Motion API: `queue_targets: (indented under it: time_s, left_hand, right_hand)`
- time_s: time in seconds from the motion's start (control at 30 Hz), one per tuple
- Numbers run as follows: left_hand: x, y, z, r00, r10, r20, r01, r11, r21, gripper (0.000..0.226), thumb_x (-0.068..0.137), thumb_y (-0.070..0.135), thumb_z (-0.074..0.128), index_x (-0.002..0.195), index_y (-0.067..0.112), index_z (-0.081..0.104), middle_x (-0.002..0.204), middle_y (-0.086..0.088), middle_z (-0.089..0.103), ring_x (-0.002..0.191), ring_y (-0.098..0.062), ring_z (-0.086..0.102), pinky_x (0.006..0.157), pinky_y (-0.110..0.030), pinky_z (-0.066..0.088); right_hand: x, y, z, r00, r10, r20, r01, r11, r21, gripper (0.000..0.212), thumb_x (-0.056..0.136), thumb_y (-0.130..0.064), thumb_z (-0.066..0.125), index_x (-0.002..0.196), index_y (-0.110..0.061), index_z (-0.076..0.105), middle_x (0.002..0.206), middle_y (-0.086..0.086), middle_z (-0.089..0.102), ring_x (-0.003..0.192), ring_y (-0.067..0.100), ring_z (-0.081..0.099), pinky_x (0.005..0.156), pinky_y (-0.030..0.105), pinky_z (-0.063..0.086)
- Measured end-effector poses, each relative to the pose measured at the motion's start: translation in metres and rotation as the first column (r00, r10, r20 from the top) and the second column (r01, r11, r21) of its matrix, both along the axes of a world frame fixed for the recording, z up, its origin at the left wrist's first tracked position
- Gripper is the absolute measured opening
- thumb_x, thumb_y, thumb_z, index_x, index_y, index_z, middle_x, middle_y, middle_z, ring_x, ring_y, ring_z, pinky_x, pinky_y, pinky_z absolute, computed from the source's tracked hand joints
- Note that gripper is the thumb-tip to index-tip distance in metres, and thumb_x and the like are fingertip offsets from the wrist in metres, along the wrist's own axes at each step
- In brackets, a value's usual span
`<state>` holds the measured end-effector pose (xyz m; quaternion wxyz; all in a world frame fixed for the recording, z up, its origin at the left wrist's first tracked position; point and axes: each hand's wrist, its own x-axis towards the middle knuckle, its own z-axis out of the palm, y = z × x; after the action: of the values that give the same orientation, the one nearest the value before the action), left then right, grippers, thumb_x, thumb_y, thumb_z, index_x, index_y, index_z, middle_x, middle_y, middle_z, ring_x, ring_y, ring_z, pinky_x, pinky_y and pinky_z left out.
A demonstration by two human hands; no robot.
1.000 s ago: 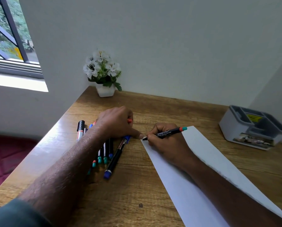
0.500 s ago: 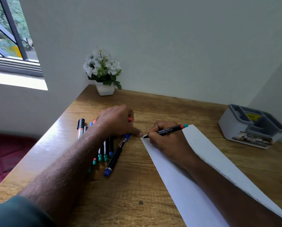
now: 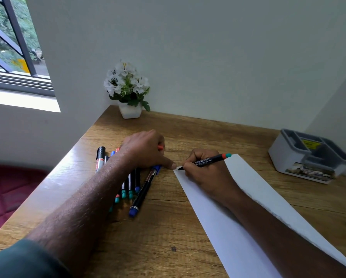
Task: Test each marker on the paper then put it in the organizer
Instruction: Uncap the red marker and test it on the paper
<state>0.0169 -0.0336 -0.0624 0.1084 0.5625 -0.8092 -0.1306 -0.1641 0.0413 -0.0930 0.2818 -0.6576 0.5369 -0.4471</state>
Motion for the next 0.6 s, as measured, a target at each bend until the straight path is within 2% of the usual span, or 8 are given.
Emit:
queue_targets:
  time_s: [0.1,0.27,0.4,0.6]
  left_hand:
    - [0.0001,-0.0003,-0.0006,1.0,0.0,-0.001,0.0,1.0,0.007,0.052,0.058,0.07,0.08,0.081,0.028,0.059,0.09,0.01,0.062,0.088,-0.013,0.057,0.074,-0.033,0.048]
    - [-0.0001,-0.0015,-0.0013,1.0,-0.005,-0.007,0.005,1.0,0.0,0.052,0.058,0.07,0.08,0.08,0.028,0.06,0.091,0.01,0.062,0.089,-0.012,0.057,0.074,-0.033,0.047]
    - [0.0003,-0.0006,-0.001,1.0,-0.009,-0.005,0.009,1.0,-0.005,0.05,0.06,0.069,0.08,0.079,0.028,0.058,0.09,0.01,0.061,0.086,-0.011,0.055,0.068,-0.031,0.042]
    - [-0.0003,-0.0013,-0.0006,1.0,-0.006,-0.006,0.006,1.0,-0.002,0.05,0.059,0.069,0.08,0.079,0.028,0.058,0.088,0.01,0.061,0.085,-0.011,0.056,0.069,-0.031,0.043]
  right_hand:
    - [-0.0003,-0.0001,0.0004,1.0,-0.007,-0.002,0.007,1.0,0.002,0.023,0.072,-0.029,0.065,0.063,-0.007,0.065,0.065,0.005,0.067,0.061,0.01,0.057,0.057,0.028,0.045]
    - [0.0002,0.0004,0.0024,1.0,-0.029,-0.005,0.029,1.0,0.012,0.023,0.073,-0.029,0.065,0.063,-0.007,0.065,0.066,0.003,0.067,0.062,0.009,0.057,0.057,0.028,0.045]
    - [-0.0012,0.001,0.0027,0.999,-0.033,-0.013,0.033,0.999,0.022,0.018,0.082,-0.014,0.07,0.066,-0.007,0.066,0.068,0.004,0.068,0.064,0.012,0.059,0.06,0.03,0.047]
    - [-0.001,0.0009,0.0035,0.999,-0.05,-0.013,0.05,0.998,0.032,0.019,0.084,-0.01,0.069,0.065,-0.008,0.065,0.065,-0.001,0.066,0.062,0.006,0.057,0.057,0.022,0.045]
